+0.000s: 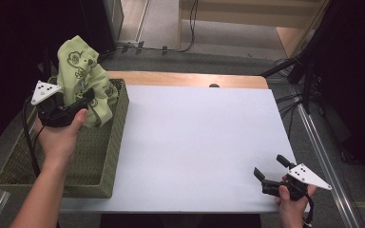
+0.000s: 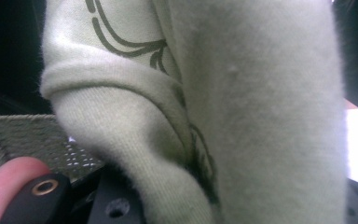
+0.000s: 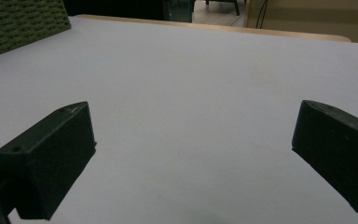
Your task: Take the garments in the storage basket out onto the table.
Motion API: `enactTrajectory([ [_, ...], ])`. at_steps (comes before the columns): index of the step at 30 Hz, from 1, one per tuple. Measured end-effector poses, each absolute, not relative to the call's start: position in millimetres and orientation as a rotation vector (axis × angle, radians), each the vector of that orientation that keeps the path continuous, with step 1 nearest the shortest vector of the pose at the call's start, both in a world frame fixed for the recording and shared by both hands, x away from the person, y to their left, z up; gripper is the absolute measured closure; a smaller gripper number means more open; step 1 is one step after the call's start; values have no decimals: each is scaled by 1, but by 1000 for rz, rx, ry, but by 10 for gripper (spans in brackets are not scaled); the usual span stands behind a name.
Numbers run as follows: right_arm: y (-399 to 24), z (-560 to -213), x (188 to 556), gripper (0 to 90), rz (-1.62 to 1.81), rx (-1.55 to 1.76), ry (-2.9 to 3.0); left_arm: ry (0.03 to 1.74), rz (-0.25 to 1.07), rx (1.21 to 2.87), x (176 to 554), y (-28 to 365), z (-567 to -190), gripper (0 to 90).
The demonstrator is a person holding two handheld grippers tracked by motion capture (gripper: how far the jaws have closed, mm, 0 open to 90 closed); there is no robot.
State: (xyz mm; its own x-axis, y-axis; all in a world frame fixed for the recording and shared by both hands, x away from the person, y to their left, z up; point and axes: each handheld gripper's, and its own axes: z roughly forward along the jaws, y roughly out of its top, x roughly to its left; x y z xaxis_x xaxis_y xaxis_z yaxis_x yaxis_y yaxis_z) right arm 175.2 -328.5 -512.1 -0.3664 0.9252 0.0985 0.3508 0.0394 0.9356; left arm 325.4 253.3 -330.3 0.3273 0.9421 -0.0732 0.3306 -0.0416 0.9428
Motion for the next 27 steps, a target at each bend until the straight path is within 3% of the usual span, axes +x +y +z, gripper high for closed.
enactTrajectory([
  [27, -329, -512, 175, 0, 1330, 1288, 1763, 1027, 655, 1638, 313, 179, -326, 595],
])
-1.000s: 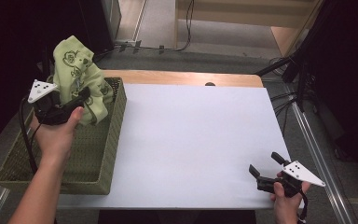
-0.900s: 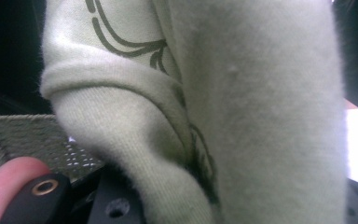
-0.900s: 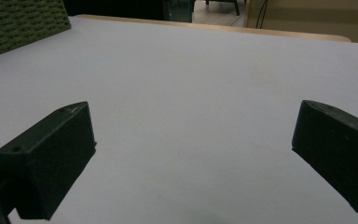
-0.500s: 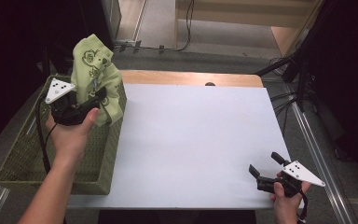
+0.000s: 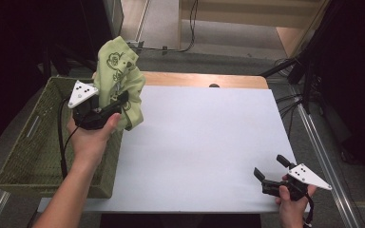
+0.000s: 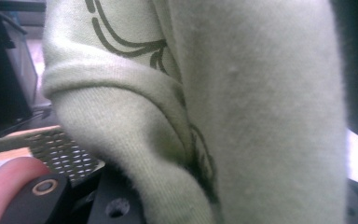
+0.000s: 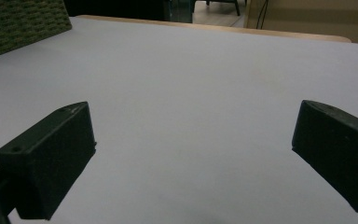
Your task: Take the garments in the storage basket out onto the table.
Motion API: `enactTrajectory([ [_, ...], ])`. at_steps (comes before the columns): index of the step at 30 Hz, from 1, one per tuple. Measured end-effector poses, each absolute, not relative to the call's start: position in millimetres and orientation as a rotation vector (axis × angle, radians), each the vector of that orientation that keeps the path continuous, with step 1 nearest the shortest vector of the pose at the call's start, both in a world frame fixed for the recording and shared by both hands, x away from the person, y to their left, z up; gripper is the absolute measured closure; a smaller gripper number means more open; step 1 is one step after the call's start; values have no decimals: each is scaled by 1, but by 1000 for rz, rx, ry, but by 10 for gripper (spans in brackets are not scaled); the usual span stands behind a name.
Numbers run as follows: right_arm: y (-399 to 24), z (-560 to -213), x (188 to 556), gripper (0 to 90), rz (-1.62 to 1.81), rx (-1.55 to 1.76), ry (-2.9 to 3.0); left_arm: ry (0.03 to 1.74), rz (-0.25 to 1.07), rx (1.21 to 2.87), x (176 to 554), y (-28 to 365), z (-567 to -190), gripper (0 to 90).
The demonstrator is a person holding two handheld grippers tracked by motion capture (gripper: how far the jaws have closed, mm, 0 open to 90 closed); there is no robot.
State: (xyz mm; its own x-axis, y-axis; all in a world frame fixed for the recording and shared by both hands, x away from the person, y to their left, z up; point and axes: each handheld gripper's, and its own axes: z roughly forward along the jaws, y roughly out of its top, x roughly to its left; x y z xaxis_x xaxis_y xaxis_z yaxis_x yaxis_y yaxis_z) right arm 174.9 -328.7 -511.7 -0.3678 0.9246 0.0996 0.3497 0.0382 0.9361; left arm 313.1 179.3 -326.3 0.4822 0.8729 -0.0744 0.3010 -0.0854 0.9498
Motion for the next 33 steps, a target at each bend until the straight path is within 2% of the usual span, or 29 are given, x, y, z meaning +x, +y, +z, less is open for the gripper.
enactTrajectory([
  [13, -329, -512, 175, 0, 1329, 1285, 1762, 975, 595, 1653, 309, 150, -331, 595],
  [33, -328, -512, 175, 0, 1329, 1285, 1763, 928, 501, 1689, 303, 103, -361, 594],
])
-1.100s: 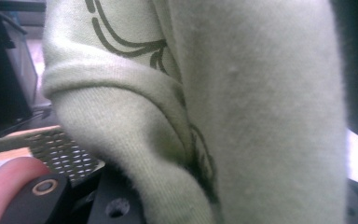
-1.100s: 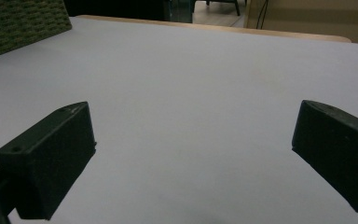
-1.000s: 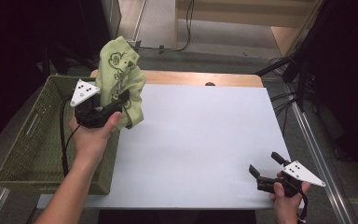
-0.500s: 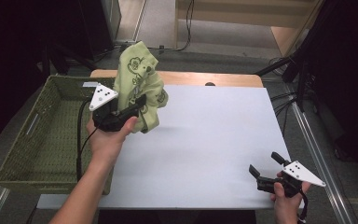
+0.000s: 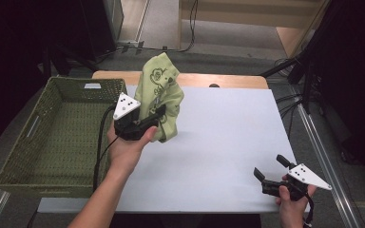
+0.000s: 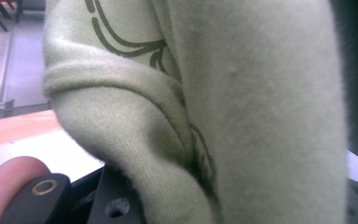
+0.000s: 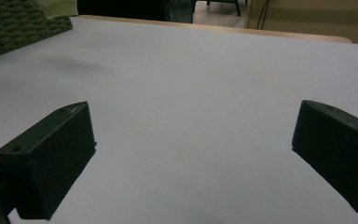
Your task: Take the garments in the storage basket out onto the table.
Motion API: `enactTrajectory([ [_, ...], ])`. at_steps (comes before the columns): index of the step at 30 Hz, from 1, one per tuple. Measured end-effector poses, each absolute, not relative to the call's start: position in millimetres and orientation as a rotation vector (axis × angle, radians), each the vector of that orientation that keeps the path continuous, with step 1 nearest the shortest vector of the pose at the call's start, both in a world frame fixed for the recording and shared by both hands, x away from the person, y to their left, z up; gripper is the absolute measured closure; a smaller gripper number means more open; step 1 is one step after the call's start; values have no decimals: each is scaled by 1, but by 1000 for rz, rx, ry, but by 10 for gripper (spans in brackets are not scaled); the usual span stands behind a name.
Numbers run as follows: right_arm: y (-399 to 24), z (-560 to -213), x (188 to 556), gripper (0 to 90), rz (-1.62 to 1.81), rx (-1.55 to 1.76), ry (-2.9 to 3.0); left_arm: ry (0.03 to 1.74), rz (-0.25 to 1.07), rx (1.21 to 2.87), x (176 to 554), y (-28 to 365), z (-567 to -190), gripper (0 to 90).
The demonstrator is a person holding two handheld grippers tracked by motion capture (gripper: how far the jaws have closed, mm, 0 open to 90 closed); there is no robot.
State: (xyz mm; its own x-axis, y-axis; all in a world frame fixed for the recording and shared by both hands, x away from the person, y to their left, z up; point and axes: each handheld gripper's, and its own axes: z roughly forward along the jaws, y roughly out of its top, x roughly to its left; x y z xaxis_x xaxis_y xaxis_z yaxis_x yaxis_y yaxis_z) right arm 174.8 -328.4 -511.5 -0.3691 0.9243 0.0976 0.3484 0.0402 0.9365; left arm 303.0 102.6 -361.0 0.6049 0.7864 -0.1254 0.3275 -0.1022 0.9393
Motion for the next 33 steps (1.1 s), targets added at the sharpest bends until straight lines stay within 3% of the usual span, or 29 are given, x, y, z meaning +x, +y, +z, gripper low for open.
enactTrajectory([
  [33, -328, -513, 176, 0, 1330, 1287, 1768, 911, 347, 1853, 304, 46, -428, 576],
])
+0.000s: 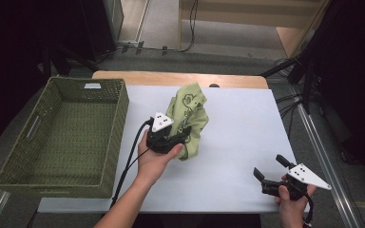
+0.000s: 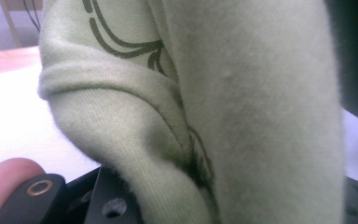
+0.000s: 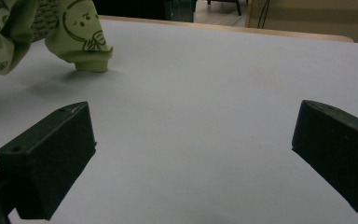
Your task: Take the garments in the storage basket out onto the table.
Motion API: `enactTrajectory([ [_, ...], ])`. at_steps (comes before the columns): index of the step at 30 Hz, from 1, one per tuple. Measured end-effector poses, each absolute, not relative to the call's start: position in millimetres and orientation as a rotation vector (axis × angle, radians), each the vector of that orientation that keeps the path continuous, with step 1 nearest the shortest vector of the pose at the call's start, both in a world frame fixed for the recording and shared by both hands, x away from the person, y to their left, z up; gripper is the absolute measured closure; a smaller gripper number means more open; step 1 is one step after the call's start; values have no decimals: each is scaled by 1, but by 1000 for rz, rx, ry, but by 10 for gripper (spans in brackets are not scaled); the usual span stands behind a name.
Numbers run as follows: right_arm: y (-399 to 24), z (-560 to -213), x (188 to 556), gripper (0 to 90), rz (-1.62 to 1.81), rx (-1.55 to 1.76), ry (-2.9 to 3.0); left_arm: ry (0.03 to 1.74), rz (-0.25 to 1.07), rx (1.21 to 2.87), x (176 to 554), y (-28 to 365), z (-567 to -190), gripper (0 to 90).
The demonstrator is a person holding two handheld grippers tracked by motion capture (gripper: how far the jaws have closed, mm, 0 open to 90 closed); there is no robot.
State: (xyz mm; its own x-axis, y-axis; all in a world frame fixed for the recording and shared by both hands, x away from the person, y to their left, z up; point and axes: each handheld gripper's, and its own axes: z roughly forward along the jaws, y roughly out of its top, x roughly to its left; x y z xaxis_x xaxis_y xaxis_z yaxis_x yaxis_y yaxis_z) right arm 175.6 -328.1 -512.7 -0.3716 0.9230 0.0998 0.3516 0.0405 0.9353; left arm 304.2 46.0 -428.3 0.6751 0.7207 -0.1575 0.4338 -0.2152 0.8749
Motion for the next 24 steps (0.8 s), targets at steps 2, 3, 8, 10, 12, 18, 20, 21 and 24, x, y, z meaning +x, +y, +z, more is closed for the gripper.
enactTrajectory([
  [2, -328, -513, 176, 0, 1330, 1286, 1769, 912, 338, 1864, 304, 43, -433, 575],
  [3, -328, -513, 176, 0, 1330, 1285, 1769, 912, 333, 1870, 304, 42, -435, 575],
  [8, -328, -513, 176, 0, 1330, 1286, 1769, 908, 304, 1906, 305, 36, -445, 567],
  [10, -328, -513, 176, 0, 1331, 1287, 1769, 914, 292, 1916, 305, 34, -448, 564],
  [12, -328, -513, 176, 0, 1331, 1287, 1769, 916, 277, 1923, 304, 33, -452, 563],
  [18, -328, -513, 176, 0, 1332, 1289, 1769, 898, 233, 1974, 303, 27, -462, 536],
  [20, -328, -513, 176, 0, 1331, 1288, 1769, 894, 226, 1984, 302, 25, -463, 520],
  [21, -328, -513, 176, 0, 1330, 1289, 1769, 892, 221, 1987, 302, 24, -464, 513],
  [24, -327, -513, 176, 0, 1329, 1288, 1768, 885, 222, 1987, 300, 23, -463, 452],
])
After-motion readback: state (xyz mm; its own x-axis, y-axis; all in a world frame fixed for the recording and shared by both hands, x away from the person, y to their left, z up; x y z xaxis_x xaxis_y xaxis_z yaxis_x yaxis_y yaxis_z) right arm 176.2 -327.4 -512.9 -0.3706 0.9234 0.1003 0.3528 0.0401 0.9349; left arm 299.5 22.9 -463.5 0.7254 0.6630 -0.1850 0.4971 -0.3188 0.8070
